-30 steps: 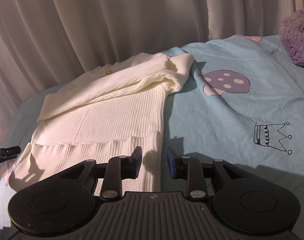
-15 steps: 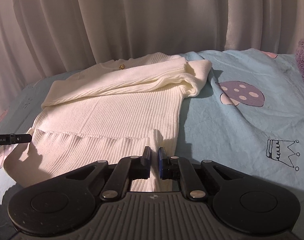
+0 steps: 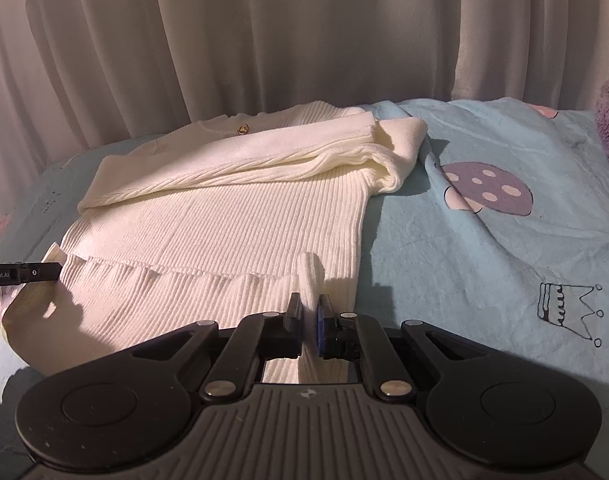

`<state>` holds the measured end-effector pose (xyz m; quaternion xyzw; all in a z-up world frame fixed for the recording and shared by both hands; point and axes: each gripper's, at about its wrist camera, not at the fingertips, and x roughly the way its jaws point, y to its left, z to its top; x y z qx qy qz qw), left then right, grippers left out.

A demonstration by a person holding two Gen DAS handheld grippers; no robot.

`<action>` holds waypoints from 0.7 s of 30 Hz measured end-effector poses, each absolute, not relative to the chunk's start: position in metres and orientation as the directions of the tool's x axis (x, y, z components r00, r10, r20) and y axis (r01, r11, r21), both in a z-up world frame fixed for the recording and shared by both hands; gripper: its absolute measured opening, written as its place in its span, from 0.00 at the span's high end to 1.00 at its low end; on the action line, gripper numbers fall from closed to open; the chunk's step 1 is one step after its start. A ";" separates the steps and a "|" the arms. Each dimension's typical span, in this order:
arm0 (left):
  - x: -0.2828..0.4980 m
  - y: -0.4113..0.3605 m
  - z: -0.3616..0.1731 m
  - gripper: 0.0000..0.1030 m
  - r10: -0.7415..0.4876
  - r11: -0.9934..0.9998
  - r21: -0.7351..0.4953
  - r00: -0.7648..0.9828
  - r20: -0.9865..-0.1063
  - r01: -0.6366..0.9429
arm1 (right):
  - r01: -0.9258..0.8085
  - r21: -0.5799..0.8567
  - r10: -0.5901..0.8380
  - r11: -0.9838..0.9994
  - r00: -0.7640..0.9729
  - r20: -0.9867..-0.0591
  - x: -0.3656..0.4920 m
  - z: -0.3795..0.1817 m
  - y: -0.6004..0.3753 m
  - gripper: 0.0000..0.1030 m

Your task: Fold small clothes

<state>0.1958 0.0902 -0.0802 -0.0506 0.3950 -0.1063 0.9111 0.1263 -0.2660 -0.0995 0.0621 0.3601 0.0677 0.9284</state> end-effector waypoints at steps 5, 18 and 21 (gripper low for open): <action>0.193 0.100 -0.047 0.92 -0.263 0.961 -0.236 0.731 -0.630 0.142 | -0.095 0.147 0.164 0.985 0.790 -0.591 0.122 -0.069 -0.267 0.95; 0.288 0.101 -0.037 0.92 -0.227 0.967 -0.229 0.785 -0.577 0.111 | 0.008 0.088 0.042 0.996 0.831 -0.554 0.219 -0.049 -0.256 0.95; 0.295 0.095 -0.060 0.92 -0.261 0.962 -0.232 0.734 -0.627 0.144 | -0.004 0.102 0.068 0.995 0.772 -0.631 0.236 -0.070 -0.257 0.94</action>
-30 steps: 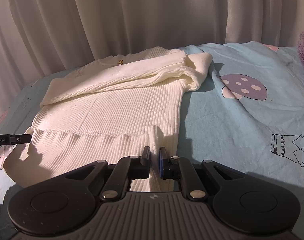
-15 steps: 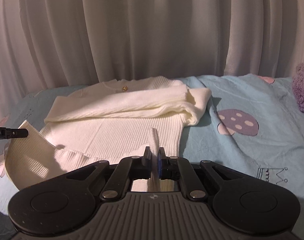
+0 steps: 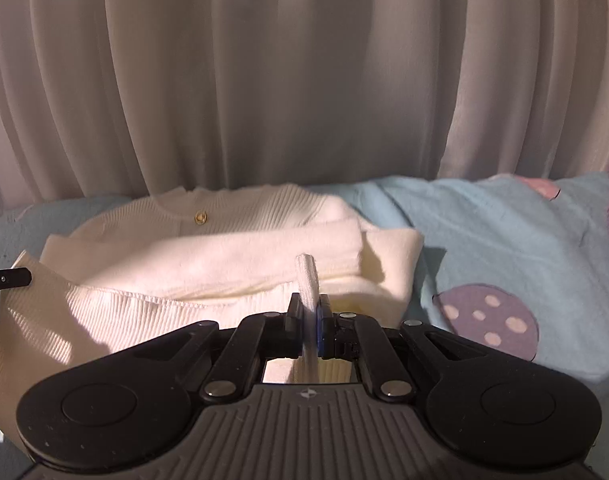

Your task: Fold small clothes

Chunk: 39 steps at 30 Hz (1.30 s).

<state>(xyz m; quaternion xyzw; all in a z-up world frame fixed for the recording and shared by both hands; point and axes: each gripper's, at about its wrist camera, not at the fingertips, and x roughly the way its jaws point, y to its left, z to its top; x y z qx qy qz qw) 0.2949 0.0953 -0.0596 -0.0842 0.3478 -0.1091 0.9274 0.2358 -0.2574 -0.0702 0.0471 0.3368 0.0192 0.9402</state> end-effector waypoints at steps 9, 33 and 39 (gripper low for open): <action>0.295 0.091 -0.088 0.91 -0.218 0.974 -0.198 0.686 -0.694 0.109 | -0.068 0.113 0.127 0.991 0.725 -0.677 0.246 -0.102 -0.266 0.94; 0.448 0.063 -0.037 0.92 0.055 0.997 -0.021 0.844 -0.533 -0.078 | 0.046 -0.065 -0.071 0.997 0.879 -0.471 0.404 -0.056 -0.241 0.95; 0.452 0.064 -0.068 0.87 0.095 0.994 0.014 0.814 -0.573 -0.106 | 0.061 -0.069 -0.088 0.996 0.864 -0.496 0.415 -0.079 -0.241 0.94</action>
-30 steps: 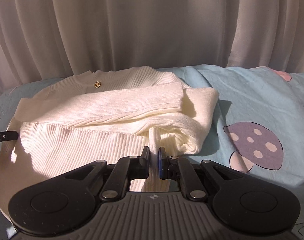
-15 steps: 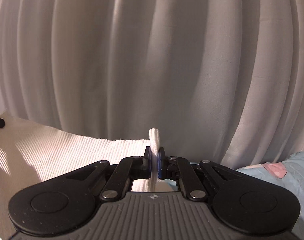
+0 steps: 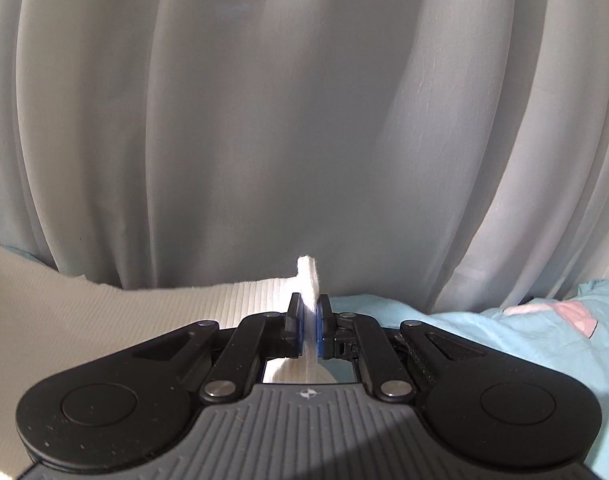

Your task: Fold small clothes

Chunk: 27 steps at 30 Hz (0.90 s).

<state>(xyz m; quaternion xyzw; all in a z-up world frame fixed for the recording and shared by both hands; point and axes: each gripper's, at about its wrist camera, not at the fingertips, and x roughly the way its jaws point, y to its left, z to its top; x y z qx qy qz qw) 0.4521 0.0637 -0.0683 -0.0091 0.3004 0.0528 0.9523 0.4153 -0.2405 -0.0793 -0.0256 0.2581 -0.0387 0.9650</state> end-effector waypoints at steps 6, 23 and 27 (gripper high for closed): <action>0.421 0.069 -0.051 0.64 0.085 0.986 -0.085 0.878 -0.471 -0.141 | 0.085 0.082 -0.039 0.993 0.891 -0.452 0.398 -0.080 -0.246 0.89; 0.450 0.037 -0.105 0.50 0.026 0.999 -0.009 0.806 -0.591 -0.039 | 0.018 0.160 0.075 0.987 0.827 -0.557 0.410 -0.121 -0.241 0.99; 0.448 0.037 -0.105 0.49 0.023 0.999 -0.013 0.806 -0.591 -0.038 | 0.039 0.128 0.038 0.991 0.834 -0.551 0.400 -0.115 -0.241 0.99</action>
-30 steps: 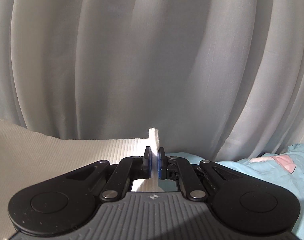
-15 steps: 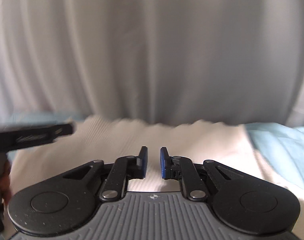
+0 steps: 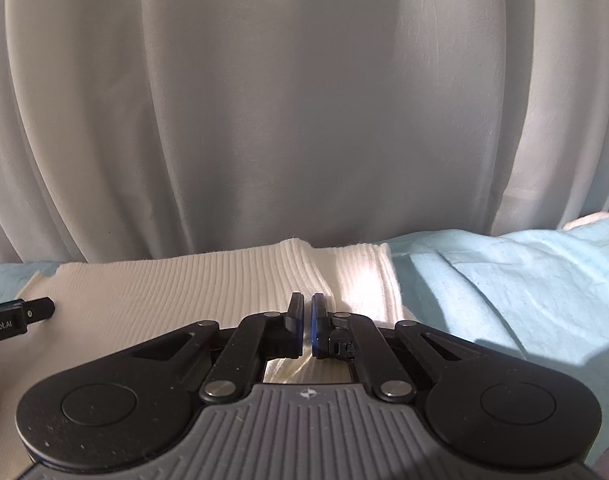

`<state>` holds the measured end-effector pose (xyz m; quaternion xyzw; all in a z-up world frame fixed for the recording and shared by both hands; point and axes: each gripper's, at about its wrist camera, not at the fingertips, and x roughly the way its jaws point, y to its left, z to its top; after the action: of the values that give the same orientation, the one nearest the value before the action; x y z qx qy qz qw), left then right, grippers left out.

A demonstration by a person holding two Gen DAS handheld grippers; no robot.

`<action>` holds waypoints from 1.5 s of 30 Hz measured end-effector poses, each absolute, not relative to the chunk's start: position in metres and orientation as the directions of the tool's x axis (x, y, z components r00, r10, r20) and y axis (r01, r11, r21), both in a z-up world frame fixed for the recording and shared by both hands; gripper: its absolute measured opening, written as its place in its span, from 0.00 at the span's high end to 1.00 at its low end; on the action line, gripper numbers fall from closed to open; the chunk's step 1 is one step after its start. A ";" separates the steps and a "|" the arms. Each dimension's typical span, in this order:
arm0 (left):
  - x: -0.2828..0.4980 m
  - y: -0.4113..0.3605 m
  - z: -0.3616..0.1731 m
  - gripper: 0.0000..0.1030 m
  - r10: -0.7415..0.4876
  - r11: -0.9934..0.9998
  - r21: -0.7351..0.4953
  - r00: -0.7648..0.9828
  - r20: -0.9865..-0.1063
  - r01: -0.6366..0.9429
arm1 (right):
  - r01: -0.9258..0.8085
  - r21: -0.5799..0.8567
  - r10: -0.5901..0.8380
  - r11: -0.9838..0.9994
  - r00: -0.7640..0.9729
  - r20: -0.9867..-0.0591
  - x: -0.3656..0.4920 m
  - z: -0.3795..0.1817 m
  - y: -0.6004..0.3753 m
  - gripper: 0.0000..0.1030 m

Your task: Fold small clothes

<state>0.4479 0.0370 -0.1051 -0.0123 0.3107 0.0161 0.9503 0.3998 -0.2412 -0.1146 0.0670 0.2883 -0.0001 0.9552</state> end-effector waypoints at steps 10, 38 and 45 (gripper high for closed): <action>0.418 0.062 -0.103 0.41 0.089 0.989 -0.044 0.805 -0.587 -0.141 | -0.125 0.018 0.115 0.992 0.834 -0.540 0.319 -0.112 -0.219 0.92; 0.322 0.166 -0.101 0.40 -0.342 0.810 -0.575 0.703 -0.623 -0.115 | -0.216 0.140 0.256 0.966 0.755 -0.603 0.255 -0.094 -0.145 0.82; 0.324 0.186 -0.112 0.32 -0.461 0.681 -0.722 0.694 -0.553 -0.123 | -0.211 0.152 0.260 0.966 0.741 -0.619 0.257 -0.098 -0.146 0.81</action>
<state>0.3241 0.1862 -0.1118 -0.3861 0.3776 -0.1011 0.8356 0.2566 -0.1465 -0.0980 0.0361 0.3368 0.1263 0.9324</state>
